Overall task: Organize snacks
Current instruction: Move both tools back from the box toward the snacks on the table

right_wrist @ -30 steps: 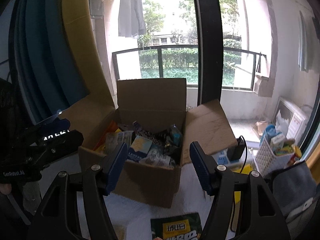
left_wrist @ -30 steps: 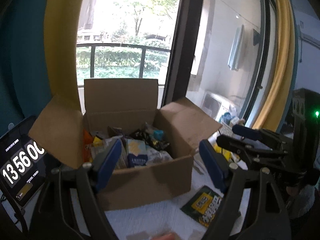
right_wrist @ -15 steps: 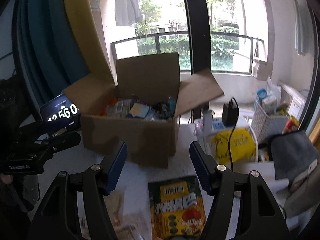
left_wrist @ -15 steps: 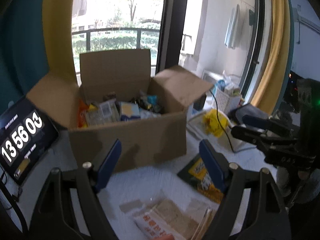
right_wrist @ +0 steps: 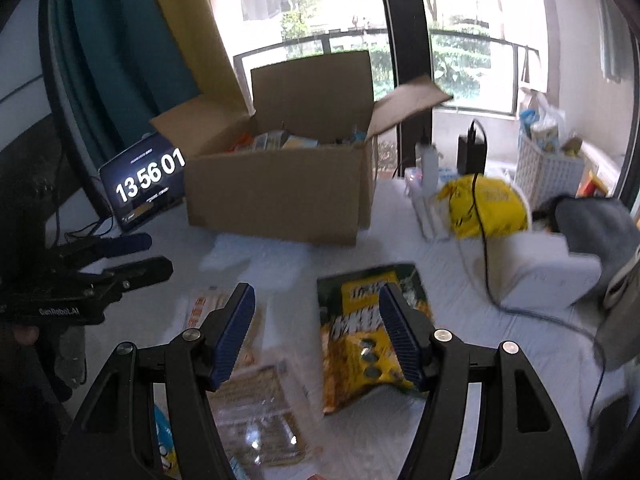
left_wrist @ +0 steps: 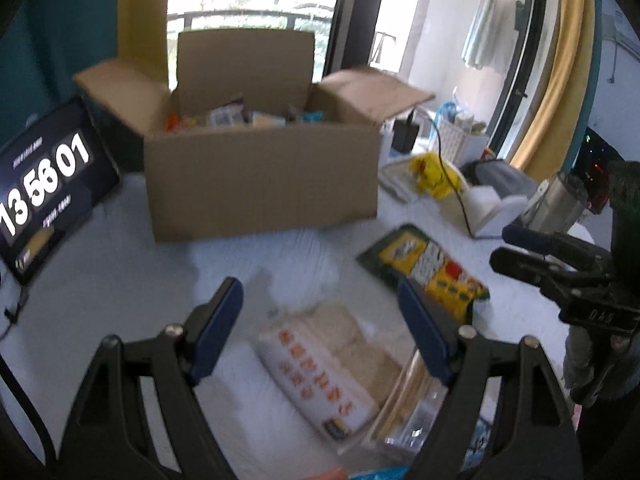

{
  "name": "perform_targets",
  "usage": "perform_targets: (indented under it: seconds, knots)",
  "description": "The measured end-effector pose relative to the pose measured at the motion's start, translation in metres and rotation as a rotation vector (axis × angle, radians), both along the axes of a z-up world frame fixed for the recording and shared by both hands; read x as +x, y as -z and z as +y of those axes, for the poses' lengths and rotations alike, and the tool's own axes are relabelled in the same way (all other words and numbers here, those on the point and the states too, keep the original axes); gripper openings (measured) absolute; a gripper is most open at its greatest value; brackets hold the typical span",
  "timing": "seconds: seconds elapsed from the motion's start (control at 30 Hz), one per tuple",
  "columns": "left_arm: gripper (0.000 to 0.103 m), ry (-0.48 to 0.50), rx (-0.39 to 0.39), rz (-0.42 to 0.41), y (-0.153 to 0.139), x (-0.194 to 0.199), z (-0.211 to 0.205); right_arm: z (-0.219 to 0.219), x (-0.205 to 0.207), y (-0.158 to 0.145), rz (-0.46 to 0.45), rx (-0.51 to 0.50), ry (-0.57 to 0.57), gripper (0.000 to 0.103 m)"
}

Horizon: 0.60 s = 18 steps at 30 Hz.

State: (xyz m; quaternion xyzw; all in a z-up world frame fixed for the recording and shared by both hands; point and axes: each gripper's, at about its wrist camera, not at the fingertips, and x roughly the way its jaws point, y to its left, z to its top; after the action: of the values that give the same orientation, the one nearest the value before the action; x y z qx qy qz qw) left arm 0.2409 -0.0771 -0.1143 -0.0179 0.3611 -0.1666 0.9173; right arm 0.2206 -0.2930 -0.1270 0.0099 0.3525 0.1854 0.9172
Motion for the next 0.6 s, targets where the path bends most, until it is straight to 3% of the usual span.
perform_targets:
  seconds: [0.6]
  knots:
    - [0.082,0.026,-0.072,0.134,0.041,-0.062,0.009,0.006,-0.051,0.033,0.081,0.032,0.005,0.075]
